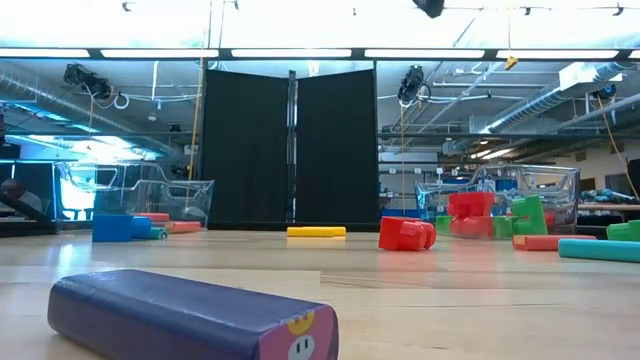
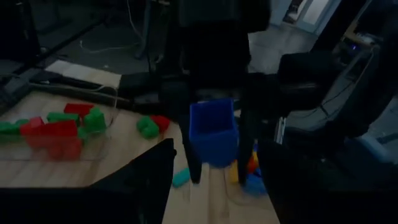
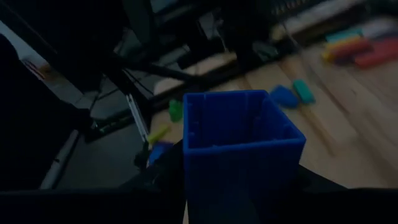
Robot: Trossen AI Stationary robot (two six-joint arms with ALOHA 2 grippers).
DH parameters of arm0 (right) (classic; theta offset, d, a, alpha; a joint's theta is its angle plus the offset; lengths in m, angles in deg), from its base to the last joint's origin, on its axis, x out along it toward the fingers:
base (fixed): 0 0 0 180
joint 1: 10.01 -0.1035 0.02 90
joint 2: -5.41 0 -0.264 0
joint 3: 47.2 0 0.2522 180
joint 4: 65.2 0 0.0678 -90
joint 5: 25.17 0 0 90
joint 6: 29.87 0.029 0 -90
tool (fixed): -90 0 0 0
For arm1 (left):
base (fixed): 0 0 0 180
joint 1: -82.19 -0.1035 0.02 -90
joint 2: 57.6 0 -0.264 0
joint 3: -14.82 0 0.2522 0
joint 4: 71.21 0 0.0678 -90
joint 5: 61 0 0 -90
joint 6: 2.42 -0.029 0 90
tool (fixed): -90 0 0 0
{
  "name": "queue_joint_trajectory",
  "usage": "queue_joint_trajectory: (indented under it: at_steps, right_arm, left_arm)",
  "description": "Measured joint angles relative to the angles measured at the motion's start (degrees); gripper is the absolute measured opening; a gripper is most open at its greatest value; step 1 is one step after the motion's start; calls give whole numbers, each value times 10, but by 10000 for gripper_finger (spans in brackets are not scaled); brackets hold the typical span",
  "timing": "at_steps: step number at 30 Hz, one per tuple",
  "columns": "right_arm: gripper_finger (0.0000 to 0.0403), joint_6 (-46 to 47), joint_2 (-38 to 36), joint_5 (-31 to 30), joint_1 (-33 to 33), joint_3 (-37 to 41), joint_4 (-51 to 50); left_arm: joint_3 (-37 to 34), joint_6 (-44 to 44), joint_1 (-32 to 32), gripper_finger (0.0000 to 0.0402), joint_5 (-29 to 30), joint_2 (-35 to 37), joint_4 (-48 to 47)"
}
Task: Sort blocks by size
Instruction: Put the blue 1 stud game piece into the bottom transparent bin
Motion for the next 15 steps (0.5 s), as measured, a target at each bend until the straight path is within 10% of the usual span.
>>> queue_joint_trajectory:
  at_steps: [15]
  right_arm:
    - [152,460,-96,-26,-179,0,-322]
  left_arm:
    - [0,20,-3,239,1,3,-57]
